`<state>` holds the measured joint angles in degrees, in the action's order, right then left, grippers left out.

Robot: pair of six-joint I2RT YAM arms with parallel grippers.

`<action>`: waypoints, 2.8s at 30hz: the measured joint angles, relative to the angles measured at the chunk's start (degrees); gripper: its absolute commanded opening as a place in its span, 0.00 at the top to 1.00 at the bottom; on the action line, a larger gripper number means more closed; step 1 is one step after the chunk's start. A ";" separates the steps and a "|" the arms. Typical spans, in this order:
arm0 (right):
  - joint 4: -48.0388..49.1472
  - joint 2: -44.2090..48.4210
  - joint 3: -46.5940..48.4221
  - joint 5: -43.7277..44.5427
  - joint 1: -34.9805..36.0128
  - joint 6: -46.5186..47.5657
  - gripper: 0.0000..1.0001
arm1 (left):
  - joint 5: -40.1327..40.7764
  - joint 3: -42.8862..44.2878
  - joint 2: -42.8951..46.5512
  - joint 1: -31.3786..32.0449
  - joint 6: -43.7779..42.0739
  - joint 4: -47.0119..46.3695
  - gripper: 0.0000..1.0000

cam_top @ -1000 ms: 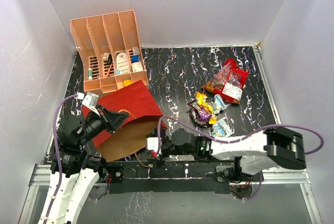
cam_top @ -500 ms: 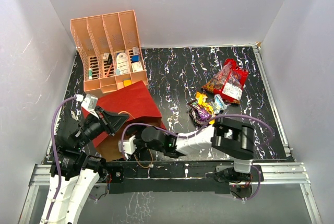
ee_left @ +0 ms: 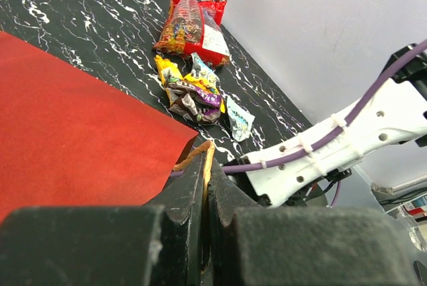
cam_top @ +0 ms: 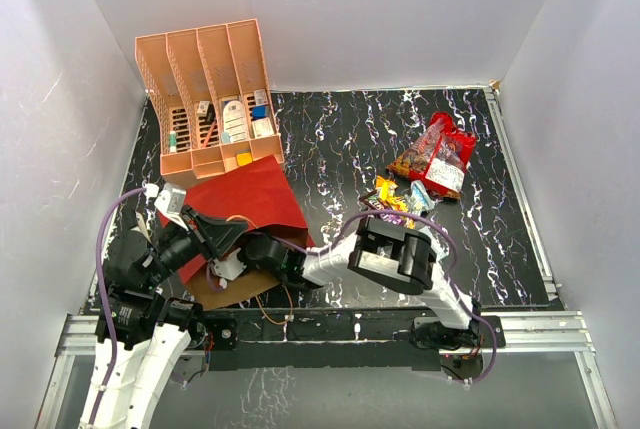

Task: Take the snacks out of the paper bag

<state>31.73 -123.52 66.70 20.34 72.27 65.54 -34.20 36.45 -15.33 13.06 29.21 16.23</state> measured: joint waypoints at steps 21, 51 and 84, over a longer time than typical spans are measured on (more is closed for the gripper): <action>0.68 -15.32 21.14 0.81 -9.11 6.64 0.35 | -1.33 -0.85 -0.24 0.02 0.37 -1.18 1.00; -1.29 -2.54 3.04 -0.33 -5.01 -3.56 0.92 | -0.44 -0.85 -1.60 0.07 0.42 -1.11 1.00; -4.98 40.79 -32.98 -1.92 4.52 -27.06 0.93 | 3.56 -0.85 -3.67 -0.15 0.37 0.42 1.00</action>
<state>26.74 -82.74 33.71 18.41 76.79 38.48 -30.63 35.59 -19.00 12.91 29.58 16.64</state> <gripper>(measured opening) 0.142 0.008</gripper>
